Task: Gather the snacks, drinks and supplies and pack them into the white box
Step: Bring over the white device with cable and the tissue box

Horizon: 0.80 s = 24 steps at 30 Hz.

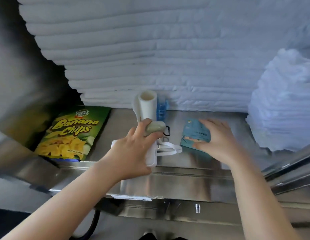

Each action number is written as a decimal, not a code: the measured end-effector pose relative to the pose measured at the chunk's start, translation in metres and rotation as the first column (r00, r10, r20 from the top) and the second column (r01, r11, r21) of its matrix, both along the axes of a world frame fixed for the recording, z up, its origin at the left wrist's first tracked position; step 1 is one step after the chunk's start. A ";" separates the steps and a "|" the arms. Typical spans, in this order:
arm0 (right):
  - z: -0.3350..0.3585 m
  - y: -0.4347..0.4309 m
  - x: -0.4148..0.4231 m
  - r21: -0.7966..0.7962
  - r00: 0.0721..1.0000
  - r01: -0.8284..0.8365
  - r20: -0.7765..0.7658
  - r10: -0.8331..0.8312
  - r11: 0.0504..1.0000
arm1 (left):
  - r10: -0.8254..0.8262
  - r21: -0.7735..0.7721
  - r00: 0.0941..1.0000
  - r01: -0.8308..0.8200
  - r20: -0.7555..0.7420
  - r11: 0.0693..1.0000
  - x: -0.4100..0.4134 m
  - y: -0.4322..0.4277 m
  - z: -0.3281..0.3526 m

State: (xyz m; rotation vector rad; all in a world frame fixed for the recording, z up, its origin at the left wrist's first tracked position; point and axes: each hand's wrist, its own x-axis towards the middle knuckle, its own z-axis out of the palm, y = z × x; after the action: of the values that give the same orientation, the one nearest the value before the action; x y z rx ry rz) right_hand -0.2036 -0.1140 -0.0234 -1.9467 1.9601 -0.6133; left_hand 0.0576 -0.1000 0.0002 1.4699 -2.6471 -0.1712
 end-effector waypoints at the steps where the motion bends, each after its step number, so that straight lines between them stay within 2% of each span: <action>1: -0.001 0.002 0.000 -0.004 1.000 0.006 0.004 -0.006 1.000 | -0.040 0.015 0.999 0.040 0.008 0.999 0.001 -0.006 -0.001; 8: 0.005 0.004 0.002 0.083 0.999 0.030 0.021 -0.032 0.996 | -0.232 0.033 0.973 0.231 0.019 0.972 0.000 -0.034 -0.006; 13: 0.016 0.003 0.006 0.180 1.000 0.007 -0.021 -0.003 0.984 | -0.249 0.068 0.969 0.248 0.001 0.966 0.000 -0.044 -0.011; 17: 0.031 -0.005 0.008 0.252 0.989 -0.057 -0.119 0.089 0.966 | -0.273 0.151 0.962 0.270 -0.004 0.951 -0.001 -0.049 -0.013; 19: 0.041 -0.010 0.012 0.220 0.985 -0.108 -0.108 0.135 0.969 | -0.277 0.174 0.961 0.271 0.012 0.947 -0.002 -0.049 -0.012; 24: 0.064 -0.034 0.040 -0.090 0.979 -0.176 0.090 0.184 0.980 | -0.261 0.097 0.964 0.255 0.055 0.962 0.000 -0.044 -0.012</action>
State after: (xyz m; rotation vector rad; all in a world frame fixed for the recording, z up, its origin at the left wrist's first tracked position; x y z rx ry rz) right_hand -0.1634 -0.1478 0.0405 -2.0729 1.7015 -0.7352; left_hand 0.0579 -0.1441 -0.0119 1.1644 -2.9148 -0.2694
